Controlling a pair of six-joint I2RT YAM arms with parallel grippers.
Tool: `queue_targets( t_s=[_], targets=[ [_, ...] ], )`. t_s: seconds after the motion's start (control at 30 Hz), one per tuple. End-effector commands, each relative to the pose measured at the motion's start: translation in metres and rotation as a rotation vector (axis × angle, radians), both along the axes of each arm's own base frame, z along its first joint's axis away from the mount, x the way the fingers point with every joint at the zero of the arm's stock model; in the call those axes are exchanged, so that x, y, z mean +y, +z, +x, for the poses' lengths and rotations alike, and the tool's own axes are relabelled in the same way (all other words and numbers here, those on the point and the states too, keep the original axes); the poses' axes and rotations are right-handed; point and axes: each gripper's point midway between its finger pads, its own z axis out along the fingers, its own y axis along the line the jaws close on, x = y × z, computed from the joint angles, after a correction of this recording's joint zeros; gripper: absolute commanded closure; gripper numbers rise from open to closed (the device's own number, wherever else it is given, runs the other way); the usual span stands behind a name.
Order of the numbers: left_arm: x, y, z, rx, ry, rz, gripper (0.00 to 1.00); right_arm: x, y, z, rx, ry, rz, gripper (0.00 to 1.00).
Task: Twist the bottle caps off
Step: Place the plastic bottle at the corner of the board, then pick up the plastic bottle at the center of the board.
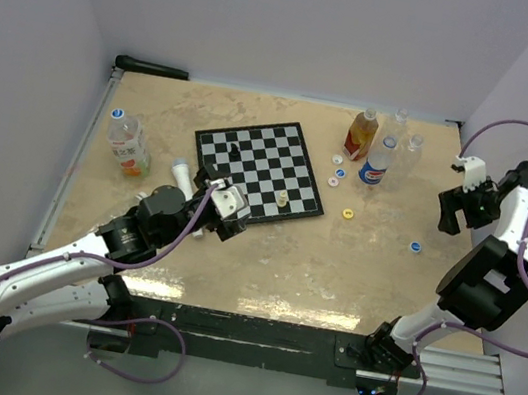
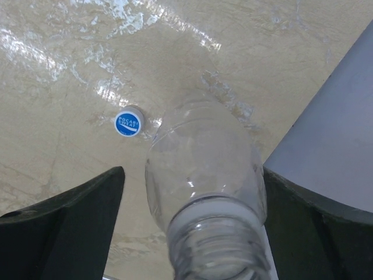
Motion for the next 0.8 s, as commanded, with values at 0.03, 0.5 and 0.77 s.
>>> queue_targets(
  t_s=[0.03, 0.5, 0.77],
  targets=[
    [0.002, 0.01, 0.0, -0.031, -0.003, -0.015, 0.0, -0.006, 0.024, 0.005, -0.045, -0.016, -0.036, 0.02],
    [0.002, 0.012, 0.0, -0.035, -0.004, -0.02, 0.0, -0.017, 0.083, 0.007, -0.158, -0.057, -0.149, 0.02],
    [0.004, 0.016, -0.001, -0.043, -0.003, -0.027, 0.0, -0.014, 0.138, 0.009, -0.259, -0.051, -0.186, 0.02]
  ],
)
